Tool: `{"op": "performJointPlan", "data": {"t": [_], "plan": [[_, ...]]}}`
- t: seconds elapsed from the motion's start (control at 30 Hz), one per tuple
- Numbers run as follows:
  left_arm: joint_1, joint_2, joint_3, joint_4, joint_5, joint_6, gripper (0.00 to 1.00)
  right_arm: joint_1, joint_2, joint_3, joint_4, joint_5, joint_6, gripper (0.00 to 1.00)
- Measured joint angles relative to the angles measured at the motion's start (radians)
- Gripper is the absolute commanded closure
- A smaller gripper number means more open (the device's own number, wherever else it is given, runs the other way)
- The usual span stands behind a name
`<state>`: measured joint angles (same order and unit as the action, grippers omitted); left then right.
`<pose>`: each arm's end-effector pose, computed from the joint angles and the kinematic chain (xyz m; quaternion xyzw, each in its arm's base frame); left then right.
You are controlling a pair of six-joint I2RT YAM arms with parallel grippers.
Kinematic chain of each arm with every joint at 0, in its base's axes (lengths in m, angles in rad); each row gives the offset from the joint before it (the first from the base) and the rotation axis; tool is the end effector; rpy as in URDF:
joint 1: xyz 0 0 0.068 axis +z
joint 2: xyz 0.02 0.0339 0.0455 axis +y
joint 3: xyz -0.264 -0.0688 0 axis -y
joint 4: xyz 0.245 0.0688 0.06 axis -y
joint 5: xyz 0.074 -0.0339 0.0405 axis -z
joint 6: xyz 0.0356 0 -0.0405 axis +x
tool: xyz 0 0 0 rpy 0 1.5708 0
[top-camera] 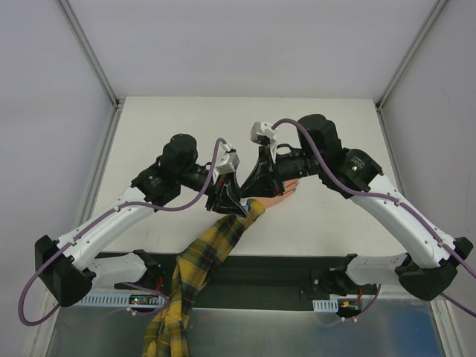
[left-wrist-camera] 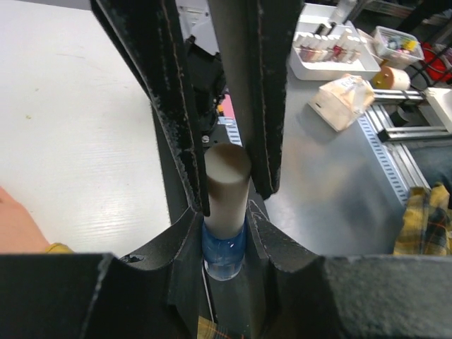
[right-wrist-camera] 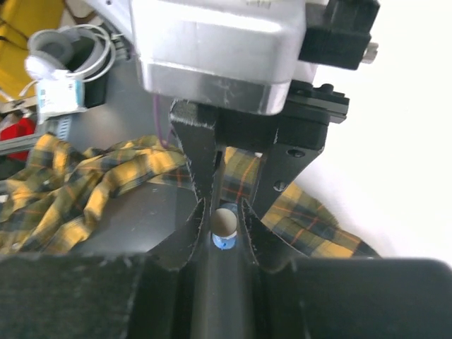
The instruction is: Paint the nails
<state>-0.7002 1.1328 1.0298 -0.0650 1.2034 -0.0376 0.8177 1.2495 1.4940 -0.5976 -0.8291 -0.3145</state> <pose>0.1648 -0.1823 0.3726 0.5502 0.4767 -0.5952 0.3402 0.1531 0.2017 0.4476 -0.5971 0.5101 0.4503 0.4247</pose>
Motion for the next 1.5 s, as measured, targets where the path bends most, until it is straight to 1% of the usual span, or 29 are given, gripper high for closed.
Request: {"op": "performJointPlan", "data": {"t": [0.1,0.17,0.2,0.27,0.37,0.43,0.47,0.53,0.57,0.6,0.63,0.67,0.7,0.73,0.83,0.93,0.97,1.1,1.17,1.23,1.27,1.37,1.4,1.47,1.5], "plan": [[0.0,-0.011,0.0,-0.019,-0.09,0.002,1.0,0.024,-0.002,-0.001,0.016,0.083,0.003,0.99],[0.0,-0.026,0.0,-0.039,-0.195,0.007,1.0,0.046,-0.005,-0.007,0.04,0.177,0.023,0.99],[0.0,-0.035,-0.001,-0.051,-0.254,0.011,1.0,0.062,-0.007,-0.013,0.053,0.249,0.043,0.99],[-0.001,-0.052,-0.006,-0.068,-0.408,0.021,1.0,0.103,-0.008,-0.015,0.071,0.445,0.121,0.99],[-0.008,-0.068,-0.016,-0.079,-0.597,0.041,1.0,0.221,-0.006,-0.021,0.072,0.871,0.322,0.99],[-0.02,-0.072,-0.017,-0.088,-0.661,0.054,1.0,0.312,-0.006,-0.034,0.078,1.101,0.437,0.99],[-0.022,-0.073,-0.018,-0.092,-0.668,0.056,1.0,0.35,-0.003,-0.035,0.075,1.195,0.483,0.99],[-0.03,-0.076,-0.018,-0.091,-0.687,0.06,1.0,0.412,0.004,-0.033,0.064,1.354,0.563,0.99],[-0.032,-0.077,-0.018,-0.087,-0.692,0.061,1.0,0.425,0.007,-0.031,0.06,1.398,0.59,0.99],[-0.033,-0.077,-0.018,-0.083,-0.692,0.065,1.0,0.433,0.009,-0.028,0.055,1.43,0.608,0.95],[-0.034,-0.077,-0.018,-0.078,-0.692,0.069,1.0,0.437,0.009,-0.025,0.051,1.448,0.62,0.79],[-0.034,-0.077,-0.018,-0.071,-0.684,0.076,1.0,0.439,0.009,-0.022,0.047,1.459,0.625,0.69],[-0.034,-0.077,-0.018,-0.065,-0.677,0.079,1.0,0.44,0.008,-0.017,0.044,1.461,0.621,0.61],[-0.033,-0.079,-0.018,-0.058,-0.663,0.08,1.0,0.441,0.007,-0.013,0.041,1.457,0.61,0.49],[-0.009,-0.081,-0.018,-0.047,-0.627,0.083,1.0,0.431,-0.025,-0.008,-0.013,1.4,0.529,0.39],[0.001,-0.081,-0.018,-0.043,-0.516,0.083,1.0,0.367,-0.075,-0.005,-0.035,1.242,0.407,0.36],[0.0,-0.081,-0.018,-0.041,-0.466,0.083,1.0,0.336,-0.09,-0.005,-0.039,1.187,0.373,0.36],[0.0,-0.074,-0.016,-0.026,-0.267,0.077,1.0,0.163,-0.134,-0.003,-0.045,0.785,0.217,0.36],[0.0,-0.057,-0.009,-0.022,-0.169,0.07,1.0,0.123,-0.123,0.012,-0.057,0.613,0.148,0.37],[-0.001,-0.037,-0.001,-0.019,-0.092,0.061,1.0,0.111,-0.093,0.031,-0.067,0.468,0.087,0.4],[0.0,-0.029,0.0,-0.018,-0.068,0.055,1.0,0.111,-0.079,0.036,-0.069,0.418,0.064,0.41],[0.0,-0.01,0.0,-0.019,-0.006,0.047,1.0,0.107,-0.04,0.038,-0.08,0.266,0.004,0.49],[0.0,-0.006,0.0,-0.019,0.008,0.045,1.0,0.106,-0.03,0.038,-0.085,0.228,-0.011,0.55],[0.0,-0.003,0.0,-0.019,0.027,0.044,1.0,0.103,-0.017,0.038,-0.092,0.168,-0.032,0.59],[0.0,-0.003,0.0,-0.019,0.031,0.043,1.0,0.1,-0.014,0.038,-0.094,0.146,-0.04,0.63]]}}
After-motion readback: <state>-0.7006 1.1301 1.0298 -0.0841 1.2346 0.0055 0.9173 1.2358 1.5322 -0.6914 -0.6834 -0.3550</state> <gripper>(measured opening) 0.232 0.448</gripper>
